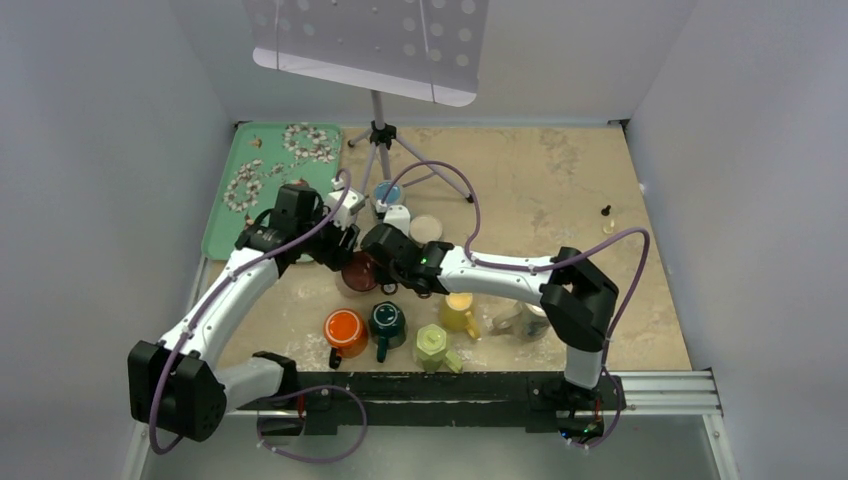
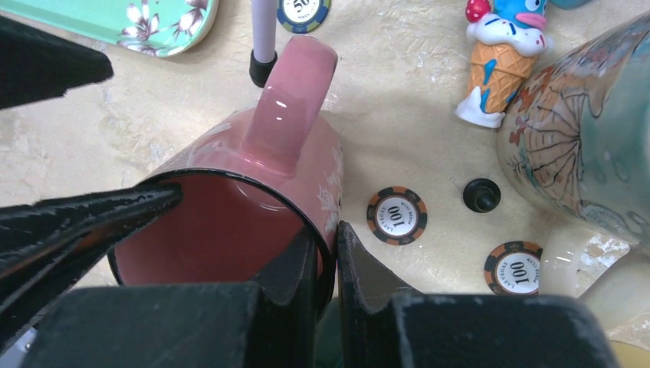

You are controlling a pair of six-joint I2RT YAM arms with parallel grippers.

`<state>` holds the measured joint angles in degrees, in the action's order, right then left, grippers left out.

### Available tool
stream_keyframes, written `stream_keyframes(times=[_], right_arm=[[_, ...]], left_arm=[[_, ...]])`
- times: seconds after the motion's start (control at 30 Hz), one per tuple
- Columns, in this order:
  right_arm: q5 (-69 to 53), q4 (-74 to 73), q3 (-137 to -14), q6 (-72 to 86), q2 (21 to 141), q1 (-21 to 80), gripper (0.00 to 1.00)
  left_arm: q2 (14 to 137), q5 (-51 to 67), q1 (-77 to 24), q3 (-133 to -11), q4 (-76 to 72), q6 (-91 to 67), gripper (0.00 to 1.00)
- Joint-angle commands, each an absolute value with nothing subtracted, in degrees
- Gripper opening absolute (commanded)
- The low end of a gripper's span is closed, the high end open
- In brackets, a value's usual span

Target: Turn the mug right side up

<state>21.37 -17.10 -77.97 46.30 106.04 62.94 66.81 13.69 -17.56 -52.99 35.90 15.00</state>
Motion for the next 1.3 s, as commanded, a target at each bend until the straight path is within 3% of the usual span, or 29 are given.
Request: stream_keyframes(times=[0.0,0.23,0.37,0.43,0.47,0.53,0.57,0.7,0.8,0.9,1.03,1.27], right_arm=[[21.53,-10.03,-78.25,48.45,100.27,62.4,0.0],[22.31,-11.22,-80.28,48.02,101.62,62.4,0.0],[22.32,-11.35,-81.02,48.08,100.94,62.38,0.0],[22.52,-11.33,-81.1,48.07,100.02,62.4,0.0],[22.33,-11.47,-81.12,48.1,99.58,62.4,0.0],[21.8,-11.99,-81.4,47.83,98.65,62.41,0.0],[21.8,-12.36,-81.67,47.69,98.05,62.4,0.03],[20.2,-12.69,-81.98,45.5,94.98,62.4,0.53],[19.62,-15.61,-82.25,44.68,91.8,62.7,0.75],[19.49,-16.83,-79.32,43.53,87.04,62.97,0.81],[17.94,-14.88,-73.77,41.66,79.4,62.95,0.83],[16.62,-14.71,-67.21,39.78,73.2,62.91,0.84]], left_arm=[[62.27,18.71,-15.57,-48.69,36.23,13.99,0.61],[63.6,10.31,-19.49,-46.53,33.43,14.91,0.61],[67.05,2.26,-22.83,-44.64,33.93,19.16,0.55],[67.25,0.99,-22.86,-43.28,33.09,20.21,0.46],[67.28,0.89,-22.85,-43.24,33.11,20.38,0.36],[67.32,1.88,-22.85,-44.8,34.77,19.75,0.06],[67.14,2.7,-22.81,-46.16,36.14,18.61,0.0],[64.78,4.26,-21.42,-52.09,42.29,16.23,0.0],[65.13,7.23,-17.87,-58.39,50.02,15.67,0.0],[64.65,7.74,-14.77,-62.06,55.08,15.96,0.0],[65.08,7.52,-8.45,-64.88,54.41,15.11,0.0],[78.19,6.4,5.86,-75.76,47.98,10.8,0.0]])
